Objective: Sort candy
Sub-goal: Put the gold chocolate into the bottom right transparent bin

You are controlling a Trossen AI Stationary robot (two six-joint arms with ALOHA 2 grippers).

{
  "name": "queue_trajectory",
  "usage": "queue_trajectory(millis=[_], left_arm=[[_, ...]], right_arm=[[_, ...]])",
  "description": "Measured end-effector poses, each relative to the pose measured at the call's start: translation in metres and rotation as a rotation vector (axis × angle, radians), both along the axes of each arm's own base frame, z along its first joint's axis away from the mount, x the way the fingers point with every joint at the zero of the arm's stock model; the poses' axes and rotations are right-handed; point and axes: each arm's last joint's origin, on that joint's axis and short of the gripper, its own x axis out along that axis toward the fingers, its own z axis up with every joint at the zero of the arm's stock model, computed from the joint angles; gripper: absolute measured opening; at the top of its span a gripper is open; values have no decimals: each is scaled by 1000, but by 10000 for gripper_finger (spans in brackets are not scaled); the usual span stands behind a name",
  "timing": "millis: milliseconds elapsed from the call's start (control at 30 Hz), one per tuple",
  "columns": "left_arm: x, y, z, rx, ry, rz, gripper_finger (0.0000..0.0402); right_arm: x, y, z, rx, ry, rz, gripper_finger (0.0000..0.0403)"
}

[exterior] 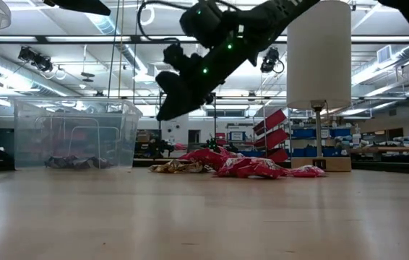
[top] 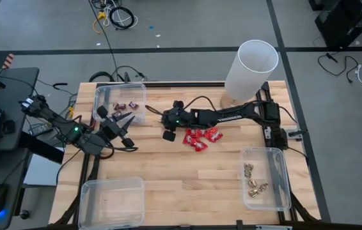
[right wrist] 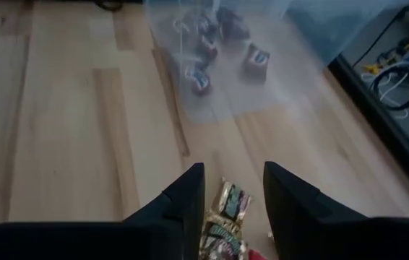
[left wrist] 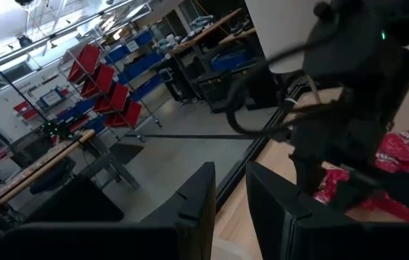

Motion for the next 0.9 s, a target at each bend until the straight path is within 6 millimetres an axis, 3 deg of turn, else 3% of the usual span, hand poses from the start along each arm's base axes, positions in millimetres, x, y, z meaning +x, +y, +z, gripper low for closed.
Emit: queue_trajectory(millis=[500,767,900], left_arm=[[0,0,0,1,2,0,82],[0,0,-1,1,4,-1,82],[-1,0,-2,7,16,0,82]], right_arm=[[0,-6,-36,172,66,-121,150],[4,-9,-68,140,133,-106,151],[4,-9,-72,135,147,-106,149]])
